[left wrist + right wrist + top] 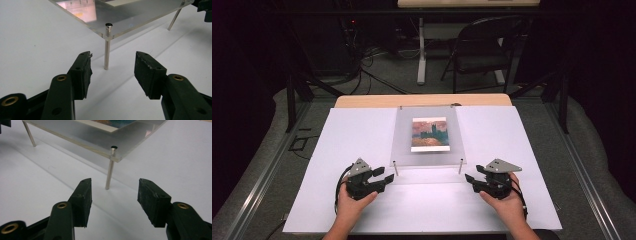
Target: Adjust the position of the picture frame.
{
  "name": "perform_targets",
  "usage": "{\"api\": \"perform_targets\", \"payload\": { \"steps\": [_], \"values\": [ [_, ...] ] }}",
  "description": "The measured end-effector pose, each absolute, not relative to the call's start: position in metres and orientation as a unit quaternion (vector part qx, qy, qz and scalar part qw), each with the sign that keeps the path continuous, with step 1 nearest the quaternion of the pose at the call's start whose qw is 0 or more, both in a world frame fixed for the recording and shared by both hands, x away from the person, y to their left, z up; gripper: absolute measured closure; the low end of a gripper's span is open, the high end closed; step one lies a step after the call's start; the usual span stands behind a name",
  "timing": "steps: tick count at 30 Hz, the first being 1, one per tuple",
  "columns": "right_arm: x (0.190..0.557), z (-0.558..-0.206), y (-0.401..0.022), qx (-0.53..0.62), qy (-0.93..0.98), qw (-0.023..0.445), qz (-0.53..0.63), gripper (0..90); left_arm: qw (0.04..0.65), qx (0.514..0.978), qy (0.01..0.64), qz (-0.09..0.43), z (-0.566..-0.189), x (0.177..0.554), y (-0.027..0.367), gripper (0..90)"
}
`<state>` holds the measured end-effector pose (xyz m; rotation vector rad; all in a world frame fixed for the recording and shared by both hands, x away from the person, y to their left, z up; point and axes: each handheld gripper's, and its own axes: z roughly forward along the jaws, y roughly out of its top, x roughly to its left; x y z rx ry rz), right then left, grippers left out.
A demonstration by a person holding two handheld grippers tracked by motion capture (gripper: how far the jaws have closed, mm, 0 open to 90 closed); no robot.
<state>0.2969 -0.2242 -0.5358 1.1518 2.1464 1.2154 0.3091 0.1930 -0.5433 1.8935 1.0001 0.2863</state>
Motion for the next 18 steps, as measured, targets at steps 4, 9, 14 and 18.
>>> {"api": "perform_targets", "payload": {
  "steps": [4,9,14,18],
  "values": [
    [0.299,-0.533,-0.233,0.429,0.753,0.209,0.452,44.4,0.485,0.766,0.403,0.124,-0.541,0.309,0.196,45.0],
    [0.3,-0.535,-0.239,0.438,0.744,0.205,0.461,47.3,0.486,0.763,0.405,0.132,-0.542,0.311,0.199,43.6],
    [0.302,-0.539,-0.241,0.445,0.742,0.202,0.459,45.7,0.486,0.756,0.417,0.136,-0.542,0.313,0.204,43.5],
    [0.303,-0.54,-0.243,0.449,0.744,0.2,0.453,46.3,0.488,0.754,0.416,0.139,-0.542,0.313,0.205,44.5]
  ]
}}
